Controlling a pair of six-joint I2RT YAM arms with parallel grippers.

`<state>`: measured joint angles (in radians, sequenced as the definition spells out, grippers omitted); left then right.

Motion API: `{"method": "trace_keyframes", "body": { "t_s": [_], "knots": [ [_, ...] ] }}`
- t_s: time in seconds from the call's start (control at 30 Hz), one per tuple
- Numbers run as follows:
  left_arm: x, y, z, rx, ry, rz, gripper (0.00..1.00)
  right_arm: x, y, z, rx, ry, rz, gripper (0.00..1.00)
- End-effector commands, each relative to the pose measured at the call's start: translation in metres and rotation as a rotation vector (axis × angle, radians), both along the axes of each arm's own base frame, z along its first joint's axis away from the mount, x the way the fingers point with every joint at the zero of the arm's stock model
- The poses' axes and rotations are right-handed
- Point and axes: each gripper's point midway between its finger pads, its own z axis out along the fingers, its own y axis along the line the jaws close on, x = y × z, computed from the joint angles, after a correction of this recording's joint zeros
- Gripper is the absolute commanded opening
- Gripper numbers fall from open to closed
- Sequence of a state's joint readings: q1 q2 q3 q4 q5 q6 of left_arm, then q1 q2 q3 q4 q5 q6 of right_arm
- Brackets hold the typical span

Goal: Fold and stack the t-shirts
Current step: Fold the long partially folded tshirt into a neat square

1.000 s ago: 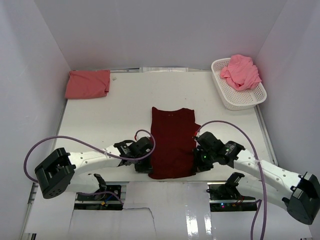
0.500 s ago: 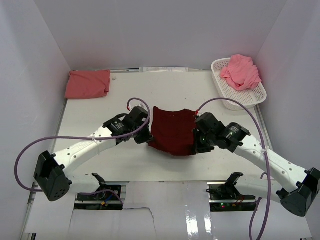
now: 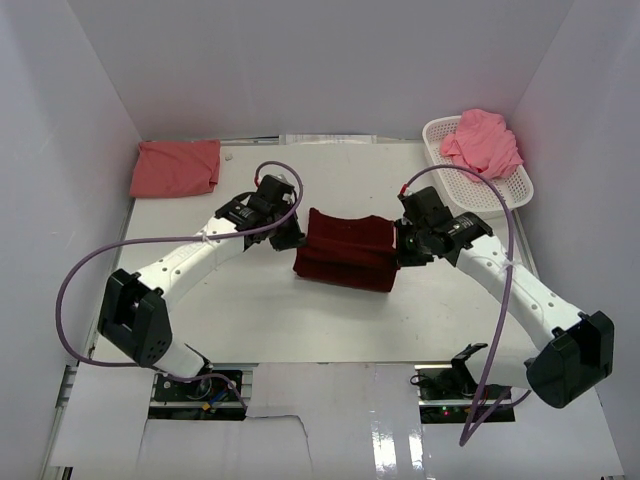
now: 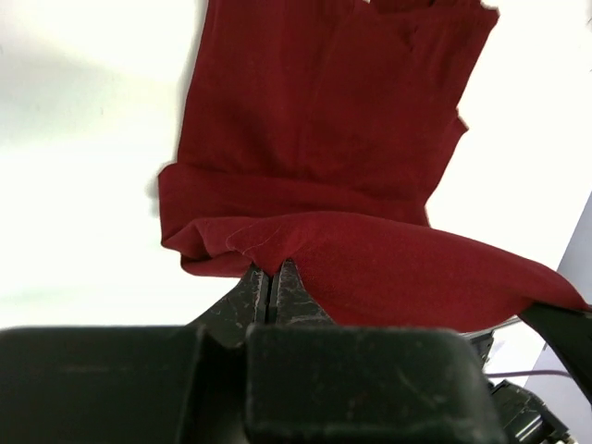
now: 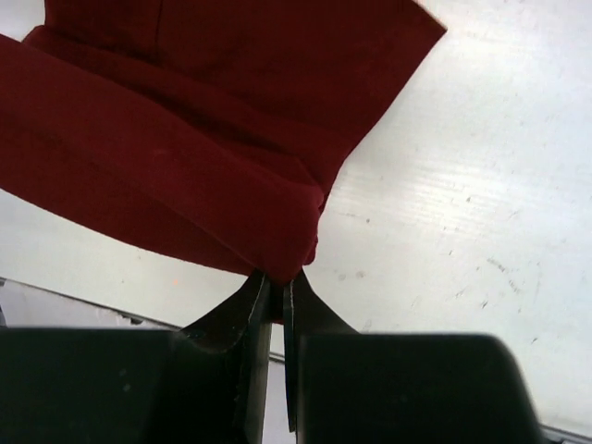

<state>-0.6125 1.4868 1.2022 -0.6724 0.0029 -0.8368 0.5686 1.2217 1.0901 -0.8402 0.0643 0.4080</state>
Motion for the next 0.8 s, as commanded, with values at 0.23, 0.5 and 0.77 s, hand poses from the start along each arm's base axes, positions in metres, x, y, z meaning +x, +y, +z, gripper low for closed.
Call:
{"method": "trace_keyframes", "body": {
  "t_s": [0.23,0.5,0.77],
  "knots": [
    [0.061,0.005,0.025,0.009,-0.100,0.018,0.00,0.061,-0.003,0.007,-0.017,-0.086,0.019,0.08],
    [0.095,-0.006,0.021,0.017,-0.118,0.014,0.00,0.092,-0.008,0.001,-0.018,-0.114,-0.021,0.08],
    [0.132,-0.017,0.020,-0.023,-0.111,0.000,0.00,0.129,-0.016,0.000,-0.019,-0.114,-0.037,0.08]
  ]
}}
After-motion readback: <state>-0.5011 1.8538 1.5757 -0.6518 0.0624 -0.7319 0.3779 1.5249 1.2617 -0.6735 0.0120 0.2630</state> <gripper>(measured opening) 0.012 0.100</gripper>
